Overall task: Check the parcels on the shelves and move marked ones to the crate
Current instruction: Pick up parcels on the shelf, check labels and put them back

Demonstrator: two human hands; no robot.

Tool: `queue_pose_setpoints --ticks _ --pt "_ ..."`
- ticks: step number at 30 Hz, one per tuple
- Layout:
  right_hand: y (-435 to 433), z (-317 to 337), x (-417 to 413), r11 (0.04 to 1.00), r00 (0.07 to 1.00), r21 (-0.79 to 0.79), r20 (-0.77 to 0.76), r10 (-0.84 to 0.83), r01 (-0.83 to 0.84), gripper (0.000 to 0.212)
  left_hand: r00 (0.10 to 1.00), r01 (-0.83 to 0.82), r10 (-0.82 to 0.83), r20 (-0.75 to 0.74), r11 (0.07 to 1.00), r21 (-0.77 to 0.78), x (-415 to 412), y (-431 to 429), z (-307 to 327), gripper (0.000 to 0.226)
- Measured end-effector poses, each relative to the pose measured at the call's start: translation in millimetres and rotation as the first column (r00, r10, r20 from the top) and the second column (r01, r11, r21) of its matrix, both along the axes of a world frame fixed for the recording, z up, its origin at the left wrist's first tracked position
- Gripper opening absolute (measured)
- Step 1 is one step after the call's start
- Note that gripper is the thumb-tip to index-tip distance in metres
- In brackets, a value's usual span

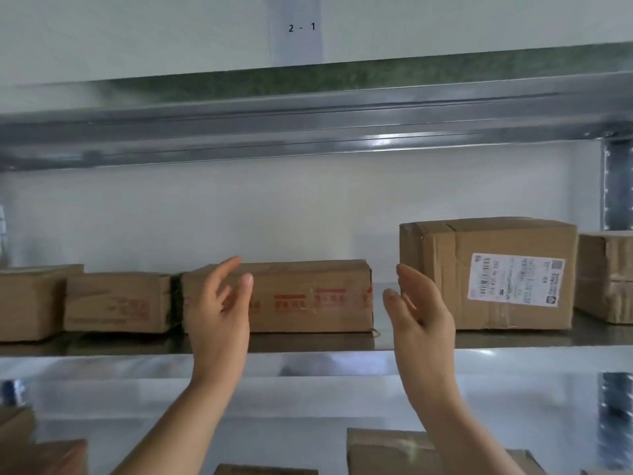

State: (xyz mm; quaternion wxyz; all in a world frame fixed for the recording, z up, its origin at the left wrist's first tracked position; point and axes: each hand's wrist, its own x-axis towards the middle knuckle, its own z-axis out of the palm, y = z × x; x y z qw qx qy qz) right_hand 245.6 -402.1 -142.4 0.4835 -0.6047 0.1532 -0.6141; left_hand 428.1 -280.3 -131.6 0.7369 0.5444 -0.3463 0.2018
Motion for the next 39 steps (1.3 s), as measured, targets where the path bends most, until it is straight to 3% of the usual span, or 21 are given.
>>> queue_pose_setpoints --ticks 5,12,20,29,35,39 --pt "13.6 0.7 32.9 0.996 0.983 0.086 -0.180 -0.015 0.031 0.058 0.992 -0.123 0.122 0.018 0.990 0.070 61.7 24.6 -6.4 0.041" --pt "-5.1 4.4 59.9 0.969 0.954 0.214 -0.295 -0.057 0.124 0.080 0.991 0.025 0.004 -0.134 0.976 0.218 89.2 12.5 -20.6 0.059" --pt "-27.5 5.8 80.3 0.960 0.948 0.253 -0.316 -0.035 0.120 0.076 0.967 -0.108 0.162 -0.197 0.960 0.260 107.5 0.0 -19.6 0.065" --pt "-35.2 1.6 89.5 0.962 0.936 0.230 -0.347 -0.061 0.148 0.037 0.908 0.082 0.025 -0.418 0.968 0.237 115.9 0.0 -17.3 0.070" --pt "-30.0 6.0 87.9 0.949 0.957 0.277 -0.282 -0.070 0.151 0.036 0.893 0.166 -0.056 -0.447 0.963 0.212 118.6 6.1 -19.1 0.071" --pt "-23.3 12.2 79.4 0.919 0.984 0.372 -0.157 -0.079 0.133 0.046 0.874 0.249 -0.143 -0.465 0.953 0.175 120.9 20.5 -18.7 0.076"
